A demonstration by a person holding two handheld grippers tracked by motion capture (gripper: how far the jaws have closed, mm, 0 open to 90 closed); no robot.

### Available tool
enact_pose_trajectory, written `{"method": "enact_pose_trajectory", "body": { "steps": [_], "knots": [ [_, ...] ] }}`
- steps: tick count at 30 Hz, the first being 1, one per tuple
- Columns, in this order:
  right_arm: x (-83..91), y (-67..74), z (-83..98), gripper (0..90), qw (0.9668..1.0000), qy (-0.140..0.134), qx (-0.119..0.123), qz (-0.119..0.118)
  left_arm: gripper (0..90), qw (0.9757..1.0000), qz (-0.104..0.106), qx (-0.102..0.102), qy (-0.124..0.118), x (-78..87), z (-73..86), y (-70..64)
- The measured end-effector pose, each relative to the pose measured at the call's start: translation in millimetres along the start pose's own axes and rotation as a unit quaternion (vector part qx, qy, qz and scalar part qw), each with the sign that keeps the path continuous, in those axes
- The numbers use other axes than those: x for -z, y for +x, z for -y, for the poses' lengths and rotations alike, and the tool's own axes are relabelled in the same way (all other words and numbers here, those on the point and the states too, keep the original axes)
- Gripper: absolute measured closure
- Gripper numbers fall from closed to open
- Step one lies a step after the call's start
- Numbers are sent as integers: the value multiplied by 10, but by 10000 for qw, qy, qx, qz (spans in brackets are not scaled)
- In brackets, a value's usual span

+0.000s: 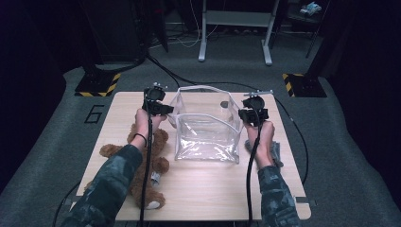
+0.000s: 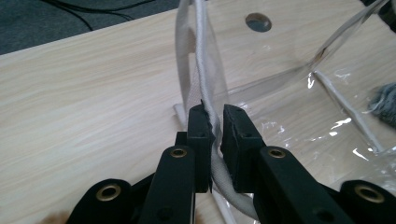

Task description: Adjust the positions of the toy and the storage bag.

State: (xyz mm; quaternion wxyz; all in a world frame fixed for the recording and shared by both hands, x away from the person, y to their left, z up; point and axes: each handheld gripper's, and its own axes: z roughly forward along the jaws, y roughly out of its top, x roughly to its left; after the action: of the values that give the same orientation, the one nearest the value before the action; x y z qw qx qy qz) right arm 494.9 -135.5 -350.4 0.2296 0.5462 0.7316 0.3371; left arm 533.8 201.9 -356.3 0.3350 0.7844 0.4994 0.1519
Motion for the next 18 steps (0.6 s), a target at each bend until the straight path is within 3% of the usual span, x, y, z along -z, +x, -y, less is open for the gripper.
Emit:
{"method": "enact_pose_trajectory", "body": {
  "steps": [4,5,9,12,16,18],
  "knots": [
    [36,-55,16,883,10000,47,12,50,815,9998,2,8,218,47,5,54],
    [62,-77,13,882,10000,34,4,-15,814,9994,147,158,282,83,10,72],
    [3,-16,-6,877,9999,16,87,-60,793,9993,129,110,335,54,38,42],
    [-28,79,5,853,9998,39,207,-30,622,9992,72,278,268,49,53,62],
    [40,75,31,638,9997,-49,167,-161,389,9992,-17,360,160,145,77,125],
    [76,59,50,598,9997,-82,88,-230,327,9992,-62,381,91,234,106,163]
  ]
}}
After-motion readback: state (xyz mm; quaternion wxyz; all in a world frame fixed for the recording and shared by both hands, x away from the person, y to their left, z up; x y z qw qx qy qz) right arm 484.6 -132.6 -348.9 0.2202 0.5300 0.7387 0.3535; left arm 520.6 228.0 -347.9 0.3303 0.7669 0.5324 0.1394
